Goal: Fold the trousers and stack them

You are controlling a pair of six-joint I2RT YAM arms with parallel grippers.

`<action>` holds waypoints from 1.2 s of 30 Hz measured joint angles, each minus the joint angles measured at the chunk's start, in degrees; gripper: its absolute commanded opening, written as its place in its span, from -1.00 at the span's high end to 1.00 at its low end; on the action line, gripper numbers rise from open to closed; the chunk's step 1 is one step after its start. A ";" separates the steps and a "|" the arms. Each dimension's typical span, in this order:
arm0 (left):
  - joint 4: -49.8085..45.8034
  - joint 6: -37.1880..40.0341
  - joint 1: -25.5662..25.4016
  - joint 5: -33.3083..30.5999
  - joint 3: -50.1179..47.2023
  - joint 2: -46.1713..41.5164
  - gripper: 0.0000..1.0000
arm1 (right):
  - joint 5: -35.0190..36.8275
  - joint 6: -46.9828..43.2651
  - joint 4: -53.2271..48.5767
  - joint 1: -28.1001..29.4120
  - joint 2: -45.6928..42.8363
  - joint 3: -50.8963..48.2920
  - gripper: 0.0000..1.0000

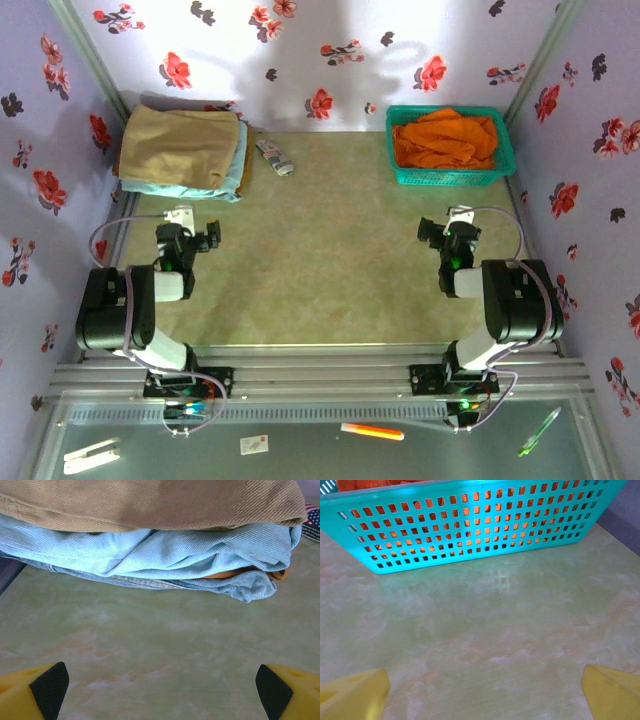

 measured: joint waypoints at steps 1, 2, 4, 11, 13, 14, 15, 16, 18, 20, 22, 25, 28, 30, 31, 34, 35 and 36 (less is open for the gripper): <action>-0.02 0.02 0.07 0.00 0.00 0.00 -0.99 | 0.02 0.00 0.00 0.00 0.00 0.00 -0.98; -0.02 0.00 0.07 -0.04 0.00 0.00 -0.99 | 0.17 0.02 -0.02 0.00 0.00 0.00 -0.98; -2.23 0.02 0.04 -0.26 0.48 -0.63 -0.99 | 1.62 0.02 -2.08 0.22 -0.94 0.33 -0.98; -25.83 -5.64 -0.59 1.03 12.11 -20.83 -0.99 | 8.70 0.63 -33.51 6.97 -19.12 16.74 -0.99; -32.50 -12.11 -0.87 1.33 17.20 -27.82 -0.99 | 10.64 1.25 -43.71 10.93 -22.49 27.65 -0.99; -35.54 -15.02 -0.90 1.33 19.23 -30.60 -0.99 | 10.75 2.58 -47.50 12.09 -23.30 31.91 -0.99; -39.74 -18.53 -0.87 1.38 21.70 -33.94 -0.99 | 10.84 4.63 -51.63 12.98 -24.15 36.85 -0.99; -43.19 -21.53 -0.83 1.49 23.61 -37.11 -1.00 | 10.93 7.17 -55.25 13.09 -24.94 40.83 -0.99; -48.33 -28.46 -0.59 1.49 24.96 -43.32 -0.99 | 10.84 12.20 -59.98 12.24 -26.82 45.05 -0.99; -52.41 -34.14 0.59 3.15 24.37 -48.52 -1.00 | 10.32 17.20 -63.32 10.93 -28.92 45.53 -0.97; -56.39 -38.75 2.47 6.36 23.69 -50.90 -0.98 | 9.53 21.40 -66.93 9.20 -29.66 45.48 -0.96; -62.69 -42.40 3.34 11.10 22.34 -50.38 -0.92 | 9.44 23.93 -70.36 6.75 -26.75 45.92 -0.98; -67.73 -43.36 3.41 16.04 20.31 -49.33 -0.91 | 9.29 23.80 -75.12 3.69 -17.14 52.15 -0.89; -69.85 -43.67 3.41 18.88 18.88 -49.13 -0.91 | 9.60 22.91 -76.32 2.36 -9.53 57.27 -0.92; -70.79 -43.85 3.41 20.31 18.21 -49.16 -0.90 | 10.19 22.38 -77.00 1.81 -5.29 59.91 -0.94; -72.63 -44.04 3.41 23.78 16.63 -49.07 -0.88 | 11.21 20.57 -78.40 0.74 4.76 66.60 -0.99; -73.20 -44.00 3.41 24.79 16.33 -48.98 -0.88 | 11.17 20.02 -78.84 0.44 7.58 68.72 -0.99; -74.07 -43.95 3.41 25.83 16.24 -48.72 -0.88 | 10.97 19.47 -79.65 0.02 11.23 71.91 -0.99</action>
